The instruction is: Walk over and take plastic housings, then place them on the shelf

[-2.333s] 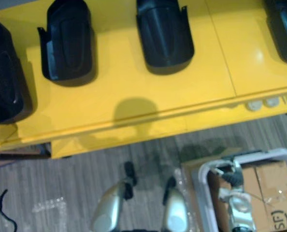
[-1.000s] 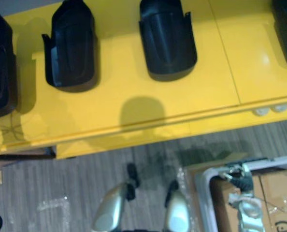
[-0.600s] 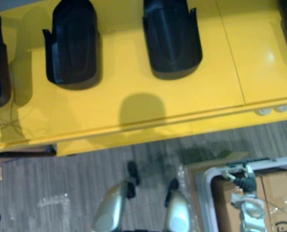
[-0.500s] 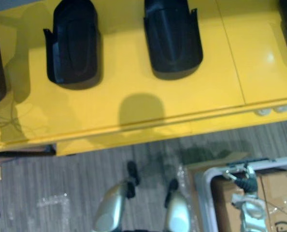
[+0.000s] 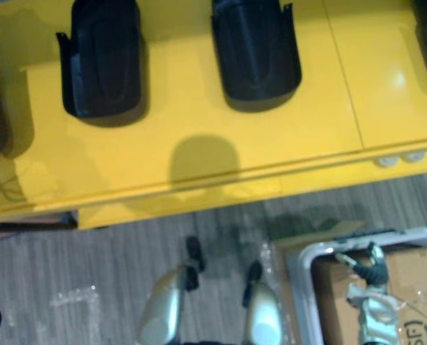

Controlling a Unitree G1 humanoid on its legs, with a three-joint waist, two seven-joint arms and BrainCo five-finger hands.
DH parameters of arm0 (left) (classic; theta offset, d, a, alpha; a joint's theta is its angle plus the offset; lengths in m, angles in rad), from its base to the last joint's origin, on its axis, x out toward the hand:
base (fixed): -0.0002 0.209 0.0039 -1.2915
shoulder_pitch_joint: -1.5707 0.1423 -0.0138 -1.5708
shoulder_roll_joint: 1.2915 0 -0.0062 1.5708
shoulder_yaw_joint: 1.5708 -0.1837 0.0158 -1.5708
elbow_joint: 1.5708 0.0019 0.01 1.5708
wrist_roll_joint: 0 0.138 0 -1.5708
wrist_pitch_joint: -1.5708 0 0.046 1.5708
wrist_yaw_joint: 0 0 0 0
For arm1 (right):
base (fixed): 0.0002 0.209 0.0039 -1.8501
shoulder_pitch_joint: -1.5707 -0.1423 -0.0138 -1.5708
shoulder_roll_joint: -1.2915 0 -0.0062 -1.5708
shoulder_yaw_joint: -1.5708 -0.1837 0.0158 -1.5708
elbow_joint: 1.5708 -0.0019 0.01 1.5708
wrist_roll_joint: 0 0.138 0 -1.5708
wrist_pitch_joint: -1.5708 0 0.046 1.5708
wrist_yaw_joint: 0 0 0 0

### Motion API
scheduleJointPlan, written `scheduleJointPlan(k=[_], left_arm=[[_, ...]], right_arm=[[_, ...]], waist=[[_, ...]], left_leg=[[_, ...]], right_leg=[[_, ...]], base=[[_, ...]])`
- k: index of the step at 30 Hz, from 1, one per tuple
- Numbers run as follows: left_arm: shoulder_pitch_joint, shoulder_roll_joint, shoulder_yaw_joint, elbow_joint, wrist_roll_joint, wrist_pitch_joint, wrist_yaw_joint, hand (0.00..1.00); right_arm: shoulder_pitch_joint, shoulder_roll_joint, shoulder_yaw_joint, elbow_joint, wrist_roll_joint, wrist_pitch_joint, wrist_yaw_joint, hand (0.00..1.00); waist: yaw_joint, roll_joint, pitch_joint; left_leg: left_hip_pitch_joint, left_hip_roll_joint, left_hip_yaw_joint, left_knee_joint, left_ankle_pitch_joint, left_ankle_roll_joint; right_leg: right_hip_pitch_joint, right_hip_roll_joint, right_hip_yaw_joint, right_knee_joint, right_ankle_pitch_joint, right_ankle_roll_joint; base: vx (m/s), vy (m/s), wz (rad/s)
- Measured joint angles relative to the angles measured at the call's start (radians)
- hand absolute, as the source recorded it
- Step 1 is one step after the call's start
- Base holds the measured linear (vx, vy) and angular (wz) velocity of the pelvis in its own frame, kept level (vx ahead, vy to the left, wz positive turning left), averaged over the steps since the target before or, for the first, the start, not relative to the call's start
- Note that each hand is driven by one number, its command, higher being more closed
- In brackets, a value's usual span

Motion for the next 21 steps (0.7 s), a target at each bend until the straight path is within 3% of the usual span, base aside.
scheduleJointPlan(k=[8,14,20,21], left_arm=[[0.0,0.0,0.0,0.008,0.0,0.0,0.004,1.0],[0.0,0.0,0.008,0.001,0.0,0.005,0.047,1.0],[0.0,0.0,0.01,-0.005,0.0,0.026,0.097,1.0],[0.0,-0.001,0.01,-0.005,0.0,0.027,0.101,0.0]], right_arm=[[-0.018,0.001,0.0,0.015,0.001,0.0,-0.001,0.0],[-0.022,0.002,-0.001,0.015,0.001,-0.002,0.001,0.0],[-0.022,0.002,-0.008,0.02,-0.005,-0.002,-0.036,0.0],[-0.022,0.002,-0.009,0.02,-0.02,-0.006,-0.076,0.0]], waist=[[-0.01,-0.016,0.009],[-0.005,-0.035,0.027],[-0.008,-0.036,0.028],[-0.008,-0.036,0.028]], left_leg=[[-0.024,0.017,0.002,0.017,-0.002,-0.003],[-0.058,0.037,0.001,0.051,-0.015,-0.002],[-0.066,0.045,0.002,0.07,-0.023,-0.003],[-0.066,0.045,0.002,0.07,-0.023,-0.003]], right_leg=[[-0.022,0.016,0.02,0.002,0.003,-0.004],[-0.047,0.028,0.024,0.012,0.004,-0.005],[-0.052,0.033,0.028,0.019,0.004,-0.006],[-0.052,0.033,0.028,0.019,0.004,-0.006]], base=[[-0.01,0.002,-0.04],[0.0,0.002,-0.02],[0.01,0.002,-0.02],[0.0,0.0,0.0]])
